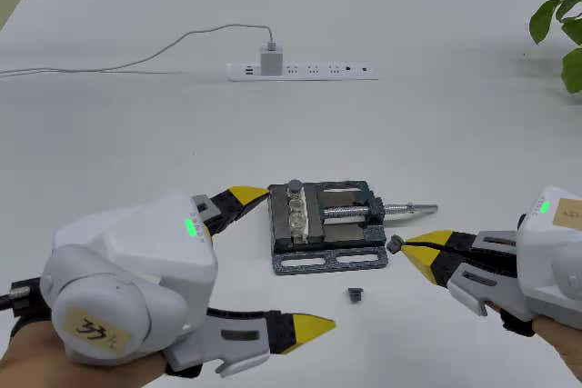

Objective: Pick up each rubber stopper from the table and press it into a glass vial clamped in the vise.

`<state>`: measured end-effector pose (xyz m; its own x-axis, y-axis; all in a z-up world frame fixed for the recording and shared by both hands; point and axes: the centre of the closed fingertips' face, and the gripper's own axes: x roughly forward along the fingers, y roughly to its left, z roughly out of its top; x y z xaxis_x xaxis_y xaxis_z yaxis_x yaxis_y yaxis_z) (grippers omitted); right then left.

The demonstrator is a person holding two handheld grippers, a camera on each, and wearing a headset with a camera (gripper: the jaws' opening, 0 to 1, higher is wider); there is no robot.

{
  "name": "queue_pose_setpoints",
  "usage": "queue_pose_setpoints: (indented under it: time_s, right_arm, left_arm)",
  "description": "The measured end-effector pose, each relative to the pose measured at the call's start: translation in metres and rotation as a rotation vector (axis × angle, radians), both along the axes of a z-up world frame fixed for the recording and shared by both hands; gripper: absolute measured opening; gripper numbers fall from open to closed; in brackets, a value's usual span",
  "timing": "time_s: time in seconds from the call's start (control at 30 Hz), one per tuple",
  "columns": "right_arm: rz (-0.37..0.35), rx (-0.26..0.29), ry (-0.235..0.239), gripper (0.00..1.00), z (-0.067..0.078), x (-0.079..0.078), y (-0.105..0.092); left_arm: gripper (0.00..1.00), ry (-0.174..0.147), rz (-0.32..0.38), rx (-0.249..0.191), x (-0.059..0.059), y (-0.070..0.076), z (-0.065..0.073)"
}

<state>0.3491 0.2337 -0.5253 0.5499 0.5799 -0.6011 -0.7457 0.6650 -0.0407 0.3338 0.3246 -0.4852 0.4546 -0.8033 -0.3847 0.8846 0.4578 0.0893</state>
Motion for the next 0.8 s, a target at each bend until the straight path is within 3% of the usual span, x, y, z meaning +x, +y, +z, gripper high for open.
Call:
queue_pose_setpoints:
  time_s: [0.03, 0.2, 0.37, 0.53, 0.7, 0.8]
  right_arm:
    - [-0.009, 0.008, -0.002, 0.0, 0.005, -0.001, 0.003]
    - [-0.035, 0.052, -0.014, 0.0, 0.025, -0.005, 0.014]
    - [-0.054, 0.114, -0.022, 0.0, 0.045, -0.009, 0.027]
    - [-0.049, 0.132, -0.044, 0.0, 0.058, -0.011, 0.036]
    - [-0.051, 0.162, -0.05, 0.0, 0.07, -0.013, 0.042]
    - [-0.052, 0.18, -0.055, 0.0, 0.076, -0.013, 0.046]
  left_arm:
    - [0.69, -0.022, 0.003, -0.016, 0.002, -0.003, 0.005]
    - [0.59, -0.05, 0.017, -0.05, 0.004, -0.01, 0.018]
    - [0.46, -0.048, 0.025, -0.105, 0.005, -0.017, 0.029]
    - [0.41, -0.054, 0.023, -0.133, 0.006, -0.022, 0.035]
    - [0.24, -0.058, 0.019, -0.16, 0.006, -0.024, 0.041]
    - [0.22, -0.062, 0.024, -0.169, 0.007, -0.024, 0.044]
